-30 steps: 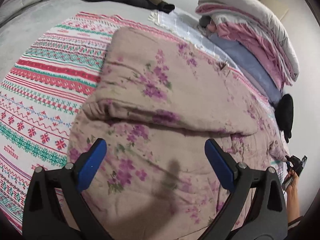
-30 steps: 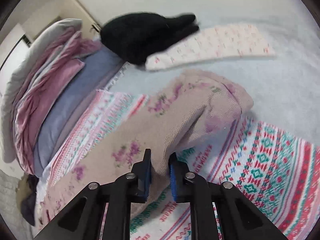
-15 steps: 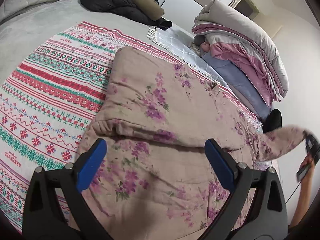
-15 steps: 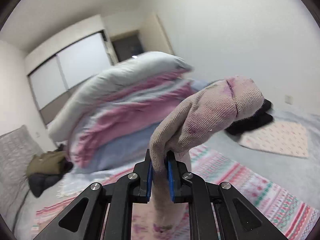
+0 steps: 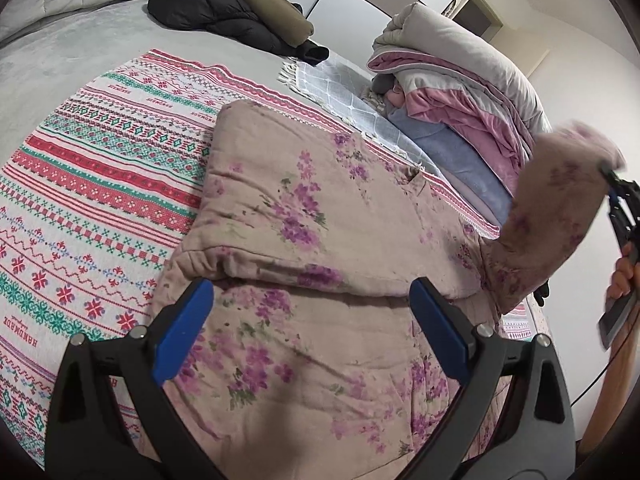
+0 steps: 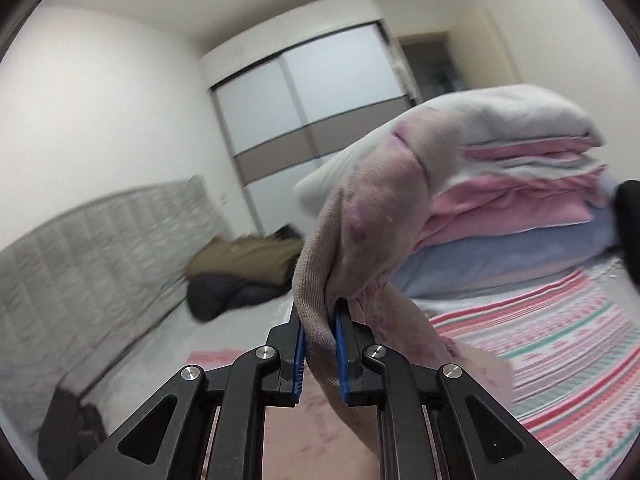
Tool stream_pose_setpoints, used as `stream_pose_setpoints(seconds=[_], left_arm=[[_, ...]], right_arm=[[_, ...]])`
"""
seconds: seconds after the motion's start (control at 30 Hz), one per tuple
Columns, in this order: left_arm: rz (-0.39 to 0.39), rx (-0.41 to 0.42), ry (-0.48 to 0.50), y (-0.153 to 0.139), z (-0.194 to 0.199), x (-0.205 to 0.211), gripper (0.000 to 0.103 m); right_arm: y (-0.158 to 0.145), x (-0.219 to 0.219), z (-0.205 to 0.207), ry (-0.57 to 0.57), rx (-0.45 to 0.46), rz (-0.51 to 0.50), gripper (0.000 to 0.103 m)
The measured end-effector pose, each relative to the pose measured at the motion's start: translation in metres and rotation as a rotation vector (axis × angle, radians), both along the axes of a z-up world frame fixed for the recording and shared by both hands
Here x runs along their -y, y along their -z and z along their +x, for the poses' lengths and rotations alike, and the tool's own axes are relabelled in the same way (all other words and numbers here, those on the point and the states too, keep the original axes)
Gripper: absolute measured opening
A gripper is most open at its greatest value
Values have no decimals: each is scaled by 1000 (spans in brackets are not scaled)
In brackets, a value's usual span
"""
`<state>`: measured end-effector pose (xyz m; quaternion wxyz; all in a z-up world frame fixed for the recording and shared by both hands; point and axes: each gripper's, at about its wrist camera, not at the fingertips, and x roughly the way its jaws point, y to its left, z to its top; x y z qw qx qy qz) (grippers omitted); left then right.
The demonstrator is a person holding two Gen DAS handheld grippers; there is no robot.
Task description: Fold large clothes
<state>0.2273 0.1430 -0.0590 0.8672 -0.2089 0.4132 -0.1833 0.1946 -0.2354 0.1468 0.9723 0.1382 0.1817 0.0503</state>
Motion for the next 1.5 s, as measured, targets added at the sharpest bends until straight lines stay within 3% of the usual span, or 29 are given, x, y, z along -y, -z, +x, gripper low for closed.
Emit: stream_pose_setpoints(seconds=[0.13, 0.33, 0.43, 0.5, 0.53, 0.57, 0.67, 0.73, 0.83, 1.0, 1.1, 1.13, 1.17, 1.23, 1.37, 1.43, 1.5], left_arm=[[-5, 20, -3, -1, 0, -2, 98], [9, 52, 5, -3, -1, -1, 98], [-6, 62, 9, -5, -1, -1, 98], [-27, 60, 10, -6, -2, -2, 98], [-46, 59, 19, -8, -2, -2, 98], [-58, 59, 27, -9, -1, -1, 98], [-67, 61, 58, -12, 6, 8, 98], [-74, 55, 72, -13, 14, 15, 98], [-55, 27, 85, -6, 39, 30, 97], [2, -88, 126, 20, 84, 60, 81], [85, -137, 139, 34, 100, 76, 47], [89, -122, 156, 33, 100, 82, 24], [93, -111, 153, 31, 99, 84, 20], [92, -43, 140, 17, 92, 85, 17], [26, 185, 78, -26, 57, 69, 16], [128, 221, 29, -26, 51, 64, 17], [293, 106, 34, -3, 62, 69, 23]], right_arm=[[49, -59, 29, -127, -108, -58, 13], [164, -119, 50, -229, -370, -91, 17], [209, -135, 57, -265, -514, -94, 40], [223, -138, 58, -308, -567, -41, 47], [224, -136, 56, -317, -556, -31, 55], [222, -133, 53, -336, -543, -13, 71], [207, -119, 37, -390, -498, 92, 83], [195, -108, 24, -430, -473, 130, 83], [185, -91, 4, -399, -437, 142, 83], [180, -30, -7, -241, -417, 134, 83], [181, 17, -13, -112, -418, 151, 83], [181, 28, -14, -84, -416, 158, 83], [182, 41, -16, -46, -415, 167, 83], [185, 66, -19, 26, -414, 172, 83], [188, 107, -23, 153, -407, 180, 83], [190, 119, -26, 189, -406, 186, 83], [195, 125, -28, 205, -410, 171, 83]])
